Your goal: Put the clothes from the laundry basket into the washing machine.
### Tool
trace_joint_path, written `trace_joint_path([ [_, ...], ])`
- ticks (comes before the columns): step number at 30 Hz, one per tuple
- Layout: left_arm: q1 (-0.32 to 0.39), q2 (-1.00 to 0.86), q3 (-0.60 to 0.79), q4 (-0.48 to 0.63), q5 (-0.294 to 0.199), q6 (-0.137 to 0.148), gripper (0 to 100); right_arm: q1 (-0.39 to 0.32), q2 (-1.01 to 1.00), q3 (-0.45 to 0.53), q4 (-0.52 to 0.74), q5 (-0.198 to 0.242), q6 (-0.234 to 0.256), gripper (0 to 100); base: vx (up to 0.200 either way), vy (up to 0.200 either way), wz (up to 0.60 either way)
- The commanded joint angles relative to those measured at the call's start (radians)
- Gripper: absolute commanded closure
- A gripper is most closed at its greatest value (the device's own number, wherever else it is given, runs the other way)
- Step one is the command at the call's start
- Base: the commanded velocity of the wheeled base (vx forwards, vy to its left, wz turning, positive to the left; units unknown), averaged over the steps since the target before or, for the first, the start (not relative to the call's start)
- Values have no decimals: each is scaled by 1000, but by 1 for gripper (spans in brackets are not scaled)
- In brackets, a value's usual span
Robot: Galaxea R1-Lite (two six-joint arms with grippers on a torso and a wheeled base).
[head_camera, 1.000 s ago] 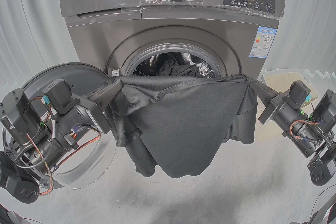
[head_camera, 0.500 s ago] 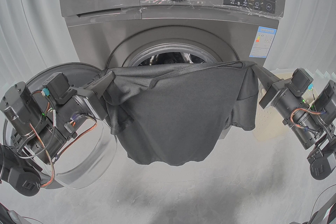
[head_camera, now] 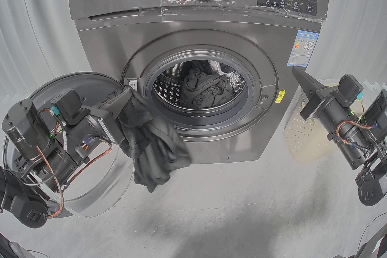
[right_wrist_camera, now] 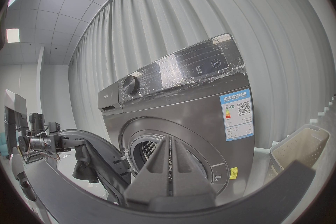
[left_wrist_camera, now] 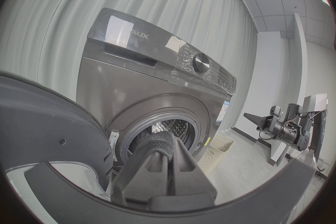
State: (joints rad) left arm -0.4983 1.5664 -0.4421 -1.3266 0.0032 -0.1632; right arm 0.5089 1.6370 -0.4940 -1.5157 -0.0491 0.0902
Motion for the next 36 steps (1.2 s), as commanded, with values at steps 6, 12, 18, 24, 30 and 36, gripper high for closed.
trace_joint_path([
  [6, -5, 1, 2, 0, 0, 1, 100, 2, -3, 14, 3, 0, 0, 100, 0, 0, 0],
  [12, -23, 3, 5, -2, 0, 2, 100, 19, 1, 37, 3, 2, 2, 100, 0, 0, 0],
  [18, -29, 1, 3, -2, 0, 2, 100, 28, 6, 60, -3, 2, 6, 100, 0, 0, 0],
  [24, -82, 3, -13, -34, -3, 1, 100, 46, 40, 95, -6, 2, 11, 100, 0, 0, 0],
  [30, -174, 50, -67, -42, -3, 2, 100, 65, 84, 104, -4, 2, 14, 0, 0, 0, 0],
  [36, -224, 113, -171, -40, -11, 4, 100, 54, 202, 129, -6, 11, 13, 0, 0, 0, 0],
])
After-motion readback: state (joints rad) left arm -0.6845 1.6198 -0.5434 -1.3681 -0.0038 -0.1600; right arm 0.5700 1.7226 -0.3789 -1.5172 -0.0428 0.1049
